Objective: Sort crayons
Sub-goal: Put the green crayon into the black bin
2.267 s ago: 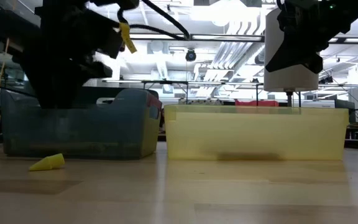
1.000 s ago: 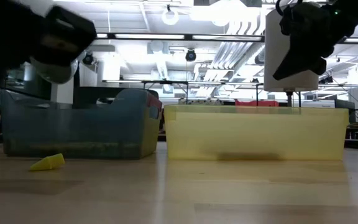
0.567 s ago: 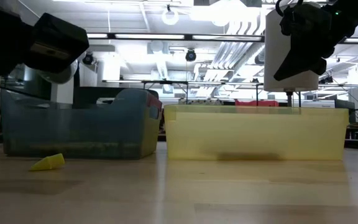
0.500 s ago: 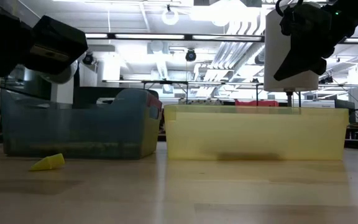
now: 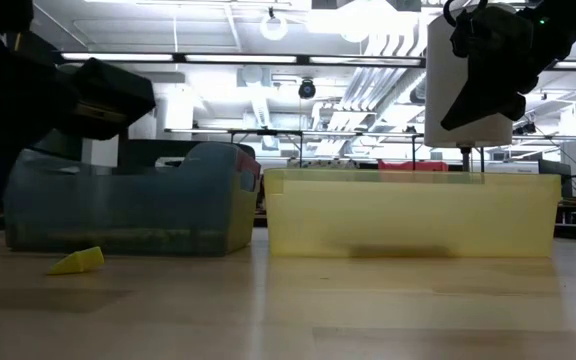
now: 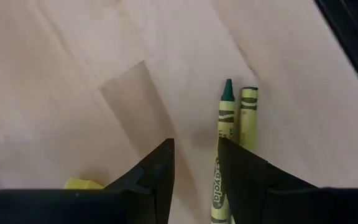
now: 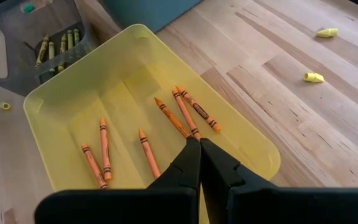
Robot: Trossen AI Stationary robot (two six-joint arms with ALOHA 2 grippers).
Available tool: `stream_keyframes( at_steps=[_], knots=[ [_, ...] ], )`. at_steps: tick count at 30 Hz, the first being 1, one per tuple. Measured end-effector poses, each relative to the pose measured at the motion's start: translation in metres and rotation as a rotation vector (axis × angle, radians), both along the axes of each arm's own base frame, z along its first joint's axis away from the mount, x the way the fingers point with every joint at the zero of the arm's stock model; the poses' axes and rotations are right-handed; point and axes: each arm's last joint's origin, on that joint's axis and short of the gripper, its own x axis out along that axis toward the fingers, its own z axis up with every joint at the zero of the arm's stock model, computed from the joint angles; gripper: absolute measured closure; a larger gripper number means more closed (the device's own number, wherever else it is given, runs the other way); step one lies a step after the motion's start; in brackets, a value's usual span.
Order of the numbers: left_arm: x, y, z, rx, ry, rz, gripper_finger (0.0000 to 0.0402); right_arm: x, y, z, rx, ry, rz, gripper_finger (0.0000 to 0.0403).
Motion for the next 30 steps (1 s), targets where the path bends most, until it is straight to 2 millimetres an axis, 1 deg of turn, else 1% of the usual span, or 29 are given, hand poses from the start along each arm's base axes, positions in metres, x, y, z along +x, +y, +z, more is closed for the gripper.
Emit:
stream_keyframes(
  at_steps=[5,11,14,23,26,30],
  knots=[
    [0.004,0.009,-0.003,0.055,0.005,0.000,0.0289,0.000,0.000,0.000,-0.001,0.000,0.000,0.0403],
    [0.008,0.021,0.010,0.053,0.002,0.048,0.0289,0.000,0.000,0.000,0.001,-0.001,-0.001,0.0403],
    [0.008,0.021,0.012,0.035,0.002,0.061,0.0289,0.000,0.000,0.000,0.001,-0.001,-0.001,0.0403],
    [0.001,0.007,0.010,0.002,0.007,0.013,0.0289,0.000,0.000,0.000,0.000,0.000,0.000,0.0403],
    [0.000,0.008,0.006,0.000,0.000,0.014,0.0289,0.000,0.000,0.000,-0.001,0.000,0.000,0.0403],
    [-0.004,0.013,-0.005,0.000,-0.002,0.028,0.0289,0.000,0.000,0.000,0.000,0.000,0.000,0.0403]
  ],
)
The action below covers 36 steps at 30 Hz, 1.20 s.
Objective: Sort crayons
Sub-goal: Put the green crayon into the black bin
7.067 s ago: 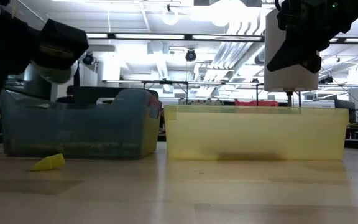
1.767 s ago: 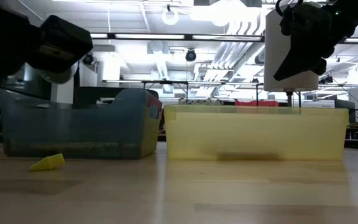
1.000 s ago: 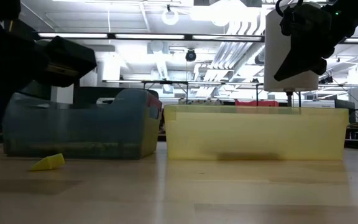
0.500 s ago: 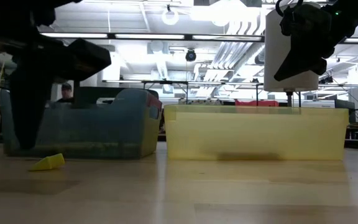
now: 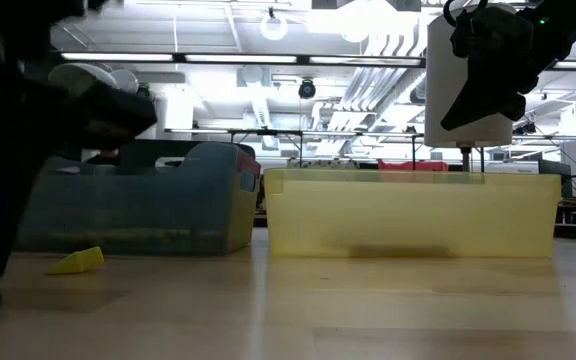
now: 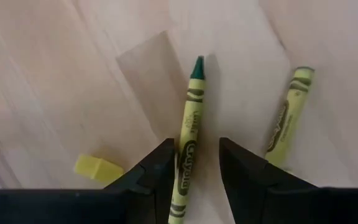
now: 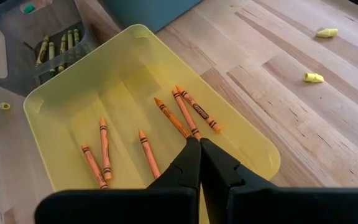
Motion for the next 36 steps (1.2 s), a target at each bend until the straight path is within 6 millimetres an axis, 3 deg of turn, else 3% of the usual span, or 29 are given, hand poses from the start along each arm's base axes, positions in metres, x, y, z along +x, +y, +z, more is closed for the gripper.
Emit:
stream_keyframes(
  at_steps=[10,16,22,27,33,36],
  knots=[
    [-0.006,0.008,-0.010,-0.007,0.026,0.046,0.0296,0.000,0.000,0.000,0.006,-0.003,-0.006,0.0403],
    [-0.004,0.012,-0.010,-0.022,0.043,0.060,0.0383,0.000,0.000,0.000,0.007,-0.003,-0.007,0.0403],
    [0.001,0.025,0.005,-0.111,0.090,0.105,0.0399,0.000,0.000,0.000,0.002,-0.003,-0.008,0.0403],
    [0.007,0.048,0.062,-0.208,-0.093,0.080,0.0400,0.000,-0.001,0.000,-0.011,-0.006,-0.020,0.0403],
    [0.003,0.117,0.139,-0.148,-0.440,0.334,0.0401,0.000,-0.001,0.000,-0.016,-0.007,-0.025,0.0403],
    [-0.006,0.148,0.166,-0.101,-0.568,0.474,0.0401,0.000,-0.001,0.000,-0.016,-0.007,-0.025,0.0403]
  ],
)
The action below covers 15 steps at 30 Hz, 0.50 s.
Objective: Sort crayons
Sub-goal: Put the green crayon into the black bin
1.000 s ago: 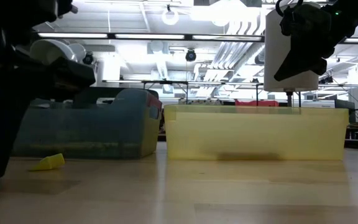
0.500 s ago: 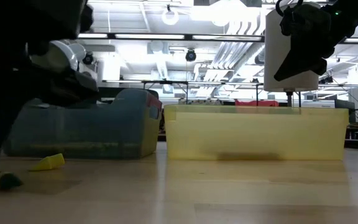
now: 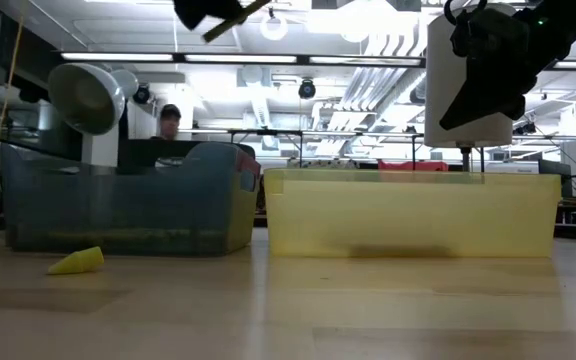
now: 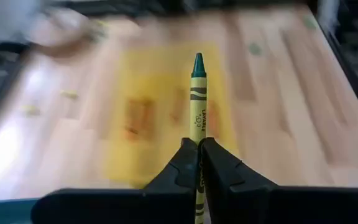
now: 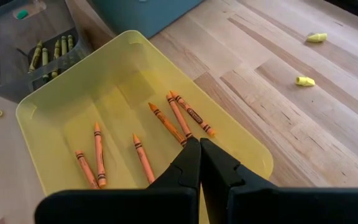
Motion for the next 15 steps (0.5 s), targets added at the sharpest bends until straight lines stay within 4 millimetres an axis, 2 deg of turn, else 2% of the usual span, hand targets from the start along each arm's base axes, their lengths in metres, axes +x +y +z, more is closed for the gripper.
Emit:
stream_keyframes(
  at_steps=[3,5,12,15],
  knots=[
    [-0.009,0.019,0.017,-0.011,-0.074,0.081,0.0401,0.000,0.000,0.000,0.000,0.000,0.000,0.0403],
    [-0.012,0.022,0.018,-0.026,-0.117,0.096,0.0401,0.000,0.000,0.000,0.003,0.000,0.001,0.0403],
    [-0.017,0.017,-0.003,-0.067,-0.126,0.084,0.0401,0.000,0.000,0.000,0.021,-0.005,-0.007,0.0403],
    [-0.022,0.012,-0.020,-0.057,-0.003,0.081,0.0401,0.000,0.000,0.000,0.033,-0.010,-0.018,0.0403]
  ],
)
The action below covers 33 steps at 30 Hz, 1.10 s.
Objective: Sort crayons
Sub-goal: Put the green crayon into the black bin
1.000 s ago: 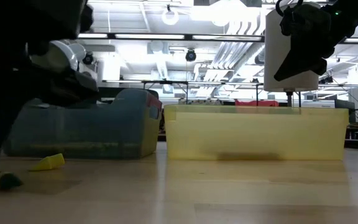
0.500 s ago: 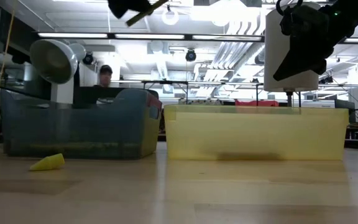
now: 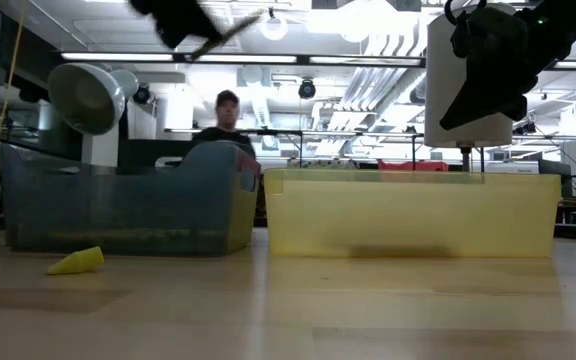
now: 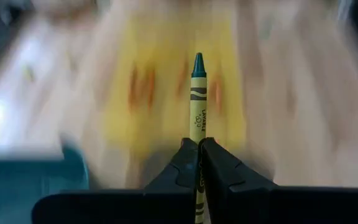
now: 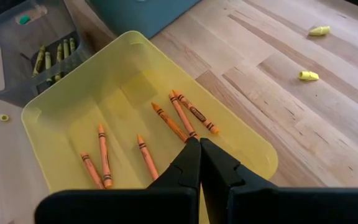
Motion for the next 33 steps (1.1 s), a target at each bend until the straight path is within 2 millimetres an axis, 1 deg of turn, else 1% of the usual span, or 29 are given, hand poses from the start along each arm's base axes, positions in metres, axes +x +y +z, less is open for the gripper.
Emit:
stream_keyframes(
  at_steps=[3,5,9,12,16,21,24,28,33],
  knots=[
    [-0.007,-0.002,-0.027,0.031,0.249,0.002,0.0401,0.000,0.000,0.000,0.005,-0.002,-0.004,0.0403],
    [-0.005,-0.001,-0.033,0.031,0.358,-0.005,0.0401,0.000,0.000,0.000,0.009,-0.004,-0.008,0.0403],
    [0.010,-0.001,-0.042,0.037,0.521,-0.082,0.0401,0.000,0.000,0.000,0.017,-0.008,-0.018,0.0403],
    [0.026,-0.004,-0.052,0.054,0.590,-0.157,0.0401,0.000,0.000,0.000,0.016,-0.009,-0.020,0.0403],
    [0.036,-0.010,-0.080,0.095,0.712,-0.217,0.0401,0.000,0.000,0.000,0.024,-0.014,-0.034,0.0403],
    [0.042,-0.017,-0.100,0.118,0.753,-0.263,0.0401,0.000,-0.001,0.000,0.008,-0.020,-0.053,0.0403],
    [0.040,-0.020,-0.110,0.121,0.743,-0.280,0.0401,0.000,-0.001,0.000,0.007,-0.020,-0.054,0.0403],
    [0.033,-0.018,-0.122,0.159,0.768,-0.263,0.0401,0.000,-0.001,0.000,0.006,-0.020,-0.053,0.0403],
    [0.029,-0.010,-0.132,0.192,0.767,-0.252,0.0401,0.000,-0.001,0.000,0.004,-0.019,-0.052,0.0403]
  ],
)
